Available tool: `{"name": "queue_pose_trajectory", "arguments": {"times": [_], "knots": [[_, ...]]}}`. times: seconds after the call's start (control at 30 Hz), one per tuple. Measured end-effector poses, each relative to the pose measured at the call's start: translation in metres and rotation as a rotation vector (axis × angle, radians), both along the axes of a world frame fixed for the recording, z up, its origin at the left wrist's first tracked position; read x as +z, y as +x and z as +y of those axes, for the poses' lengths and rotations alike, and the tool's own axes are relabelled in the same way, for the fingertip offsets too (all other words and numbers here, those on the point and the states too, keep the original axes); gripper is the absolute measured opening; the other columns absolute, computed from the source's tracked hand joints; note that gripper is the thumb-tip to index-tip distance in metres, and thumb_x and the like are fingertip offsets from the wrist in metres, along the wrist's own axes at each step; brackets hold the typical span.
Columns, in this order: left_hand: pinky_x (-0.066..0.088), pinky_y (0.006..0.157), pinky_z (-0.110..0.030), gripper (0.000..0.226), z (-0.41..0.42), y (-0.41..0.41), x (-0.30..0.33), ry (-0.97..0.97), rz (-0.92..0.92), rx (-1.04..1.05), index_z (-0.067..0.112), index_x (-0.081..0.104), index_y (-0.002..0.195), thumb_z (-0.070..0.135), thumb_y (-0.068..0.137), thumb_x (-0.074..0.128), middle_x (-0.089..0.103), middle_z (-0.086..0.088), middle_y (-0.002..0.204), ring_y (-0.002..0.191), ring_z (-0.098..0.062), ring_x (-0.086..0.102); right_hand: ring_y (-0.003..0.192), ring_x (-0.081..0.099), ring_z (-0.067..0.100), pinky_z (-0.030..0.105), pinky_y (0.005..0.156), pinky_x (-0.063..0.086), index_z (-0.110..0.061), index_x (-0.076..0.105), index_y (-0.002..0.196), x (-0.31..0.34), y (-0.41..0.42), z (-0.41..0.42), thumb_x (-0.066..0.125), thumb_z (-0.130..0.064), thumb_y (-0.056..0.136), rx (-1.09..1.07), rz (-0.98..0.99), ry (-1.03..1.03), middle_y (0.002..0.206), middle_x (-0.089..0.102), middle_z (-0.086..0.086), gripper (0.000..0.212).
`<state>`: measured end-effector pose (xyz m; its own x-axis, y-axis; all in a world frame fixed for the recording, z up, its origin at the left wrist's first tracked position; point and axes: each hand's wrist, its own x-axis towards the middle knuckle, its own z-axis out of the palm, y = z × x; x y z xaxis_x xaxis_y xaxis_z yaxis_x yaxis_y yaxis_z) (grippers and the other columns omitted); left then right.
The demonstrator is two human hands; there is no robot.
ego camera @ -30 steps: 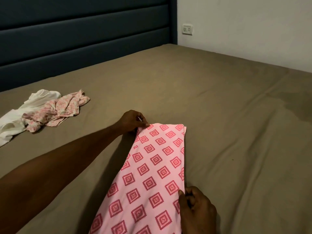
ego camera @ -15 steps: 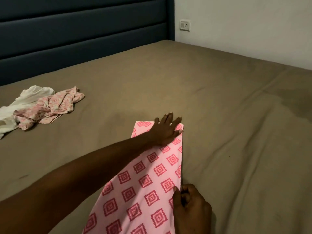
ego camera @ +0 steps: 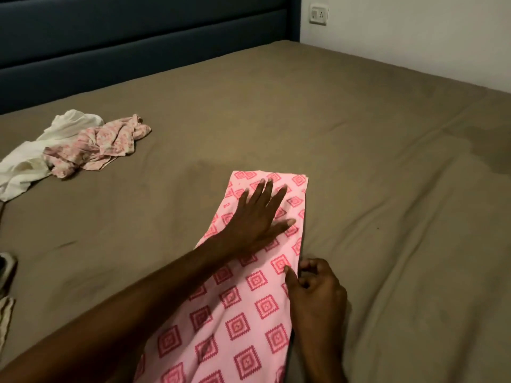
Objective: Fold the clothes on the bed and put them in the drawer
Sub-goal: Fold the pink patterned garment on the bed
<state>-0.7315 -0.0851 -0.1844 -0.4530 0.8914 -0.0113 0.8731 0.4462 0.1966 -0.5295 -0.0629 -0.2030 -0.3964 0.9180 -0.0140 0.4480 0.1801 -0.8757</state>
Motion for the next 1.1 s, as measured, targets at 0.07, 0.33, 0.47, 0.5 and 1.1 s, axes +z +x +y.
{"name": "queue_pose_trajectory", "arguments": {"times": [0.07, 0.33, 0.47, 0.5, 1.1], "knots": [[-0.010, 0.126, -0.047, 0.094, -0.060, 0.029, 0.000, -0.023, -0.024, -0.017, 0.031, -0.006, 0.163, 0.084, 0.086, 0.000, -0.023, -0.003, 0.168, 0.153, -0.016, -0.026, 0.069, 0.067, 0.019, 0.035, 0.067, 0.055, -0.025, 0.066, 0.081, -0.003, -0.002, -0.002, 0.082, -0.037, 0.084, 0.003, -0.015, 0.024, 0.072, 0.071, -0.009, 0.020], [0.010, 0.125, -0.034, 0.094, -0.199, 0.074, 0.010, 0.176, -0.299, 0.306, 0.029, -0.005, 0.163, 0.081, 0.093, 0.029, -0.002, 0.008, 0.171, 0.155, -0.005, 0.001, 0.078, 0.068, 0.032, 0.042, 0.074, 0.057, -0.021, 0.065, 0.078, -0.009, -0.012, 0.003, 0.076, -0.040, 0.086, -0.035, -0.073, 0.087, 0.081, 0.074, 0.003, 0.024], [0.050, 0.088, -0.017, 0.078, -0.247, 0.097, 0.029, 0.625, -0.678, 0.631, 0.032, 0.037, 0.152, 0.041, 0.086, 0.077, 0.063, 0.013, 0.132, 0.112, 0.000, 0.064, 0.083, 0.068, 0.031, 0.042, 0.079, 0.056, -0.021, 0.066, 0.081, -0.002, -0.011, -0.002, 0.073, -0.044, 0.085, -0.057, -0.074, 0.053, 0.087, 0.075, 0.002, 0.025], [0.053, 0.082, -0.018, 0.079, -0.260, 0.103, 0.026, 0.646, -0.734, 0.660, 0.029, 0.041, 0.148, 0.035, 0.081, 0.083, 0.069, 0.011, 0.122, 0.104, -0.001, 0.068, 0.084, 0.069, 0.030, 0.041, 0.080, 0.056, -0.020, 0.067, 0.082, -0.002, -0.012, -0.002, 0.073, -0.045, 0.085, -0.060, -0.064, 0.039, 0.087, 0.075, 0.001, 0.026], [0.063, 0.078, -0.039, 0.007, -0.365, 0.159, 0.006, 0.827, -1.003, 0.653, 0.007, 0.066, 0.104, 0.004, 0.099, 0.063, 0.073, -0.013, 0.099, 0.080, -0.022, 0.075, 0.108, 0.066, 0.013, 0.022, 0.096, 0.052, -0.023, 0.067, 0.118, 0.011, 0.129, -0.161, 0.056, 0.007, 0.092, 0.173, 0.129, 0.133, 0.117, 0.065, 0.002, 0.041]]}}
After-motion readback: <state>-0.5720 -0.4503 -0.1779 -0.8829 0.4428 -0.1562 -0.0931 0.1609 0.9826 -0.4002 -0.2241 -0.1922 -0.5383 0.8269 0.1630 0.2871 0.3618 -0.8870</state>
